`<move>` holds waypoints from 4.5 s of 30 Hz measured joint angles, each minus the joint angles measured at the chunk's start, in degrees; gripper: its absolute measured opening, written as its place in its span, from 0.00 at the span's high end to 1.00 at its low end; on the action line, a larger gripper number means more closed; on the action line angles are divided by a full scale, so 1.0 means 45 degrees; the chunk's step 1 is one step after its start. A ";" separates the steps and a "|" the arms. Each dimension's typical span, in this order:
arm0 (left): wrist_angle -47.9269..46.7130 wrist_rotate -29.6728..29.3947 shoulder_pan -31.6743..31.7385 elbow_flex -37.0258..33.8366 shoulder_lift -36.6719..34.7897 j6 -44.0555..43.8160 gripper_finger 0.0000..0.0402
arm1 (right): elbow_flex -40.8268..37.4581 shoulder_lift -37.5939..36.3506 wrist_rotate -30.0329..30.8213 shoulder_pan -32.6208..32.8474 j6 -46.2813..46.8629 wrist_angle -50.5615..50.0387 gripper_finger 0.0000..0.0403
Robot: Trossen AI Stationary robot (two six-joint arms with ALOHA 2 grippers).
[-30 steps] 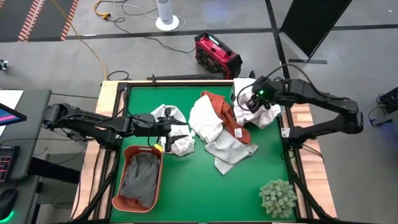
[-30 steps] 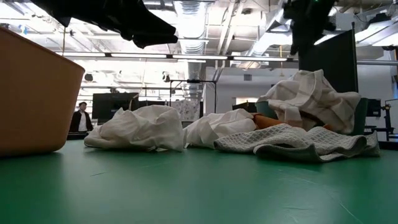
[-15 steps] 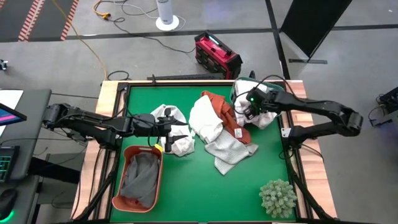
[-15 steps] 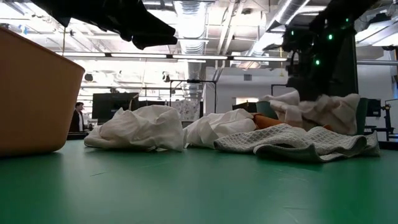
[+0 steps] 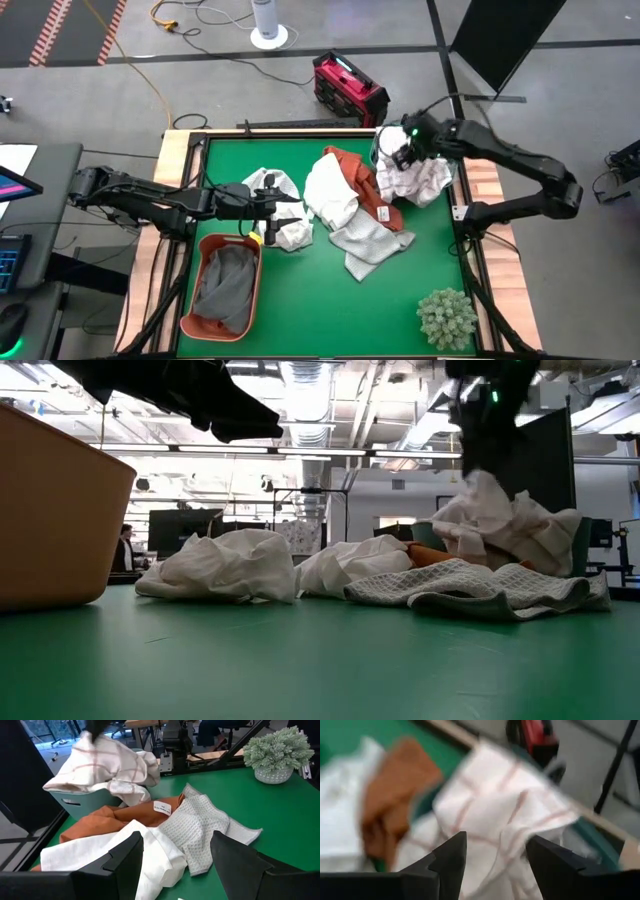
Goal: Sort towels by color in basket
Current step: Put the white patterned towel into the green bin, then remove the gray patterned towel from the green bin
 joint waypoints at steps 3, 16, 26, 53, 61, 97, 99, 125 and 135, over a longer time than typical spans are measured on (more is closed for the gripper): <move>-0.0015 -0.0005 0.0000 0.0000 0.0000 -0.0003 0.45 | 0.1396 -0.0002 0.0188 0.0326 -0.0253 0.0131 0.42; -0.0229 0.0068 0.0000 0.0000 0.0005 -0.0241 0.45 | 0.0307 0.0809 0.0693 0.4390 -0.2245 0.1251 0.42; 0.0566 0.1342 -0.0005 0.0000 0.0005 -0.0493 0.45 | -0.0273 0.3673 0.2504 0.6434 -0.0064 0.1206 0.42; -0.0020 0.1345 -0.0008 0.0000 0.0005 -0.0498 0.45 | -0.0267 0.7080 0.2627 0.5101 0.2560 -0.2887 0.94; -0.0100 0.1345 -0.0010 0.0000 0.0005 -0.0396 0.45 | 0.0737 0.4511 0.3787 0.4612 0.2266 -0.4818 0.95; -0.0498 0.1344 -0.0008 0.0000 0.0005 -0.0244 0.45 | -0.2716 0.4522 0.0936 -0.2507 -0.1693 -0.1059 0.89; -0.0508 0.1345 -0.0005 0.0000 0.0005 -0.0211 0.45 | -0.2615 0.4499 0.0952 -0.2529 -0.1693 -0.1437 0.88; -0.0857 0.1326 -0.0007 -0.0005 0.0005 -0.0202 0.45 | 0.1632 0.0030 0.1592 0.1113 -0.2858 -0.3911 0.74; -0.1770 0.1327 -0.0006 -0.0005 -0.0051 -0.0158 0.45 | 0.1608 0.0022 0.1558 0.1354 -0.2112 -0.5785 0.39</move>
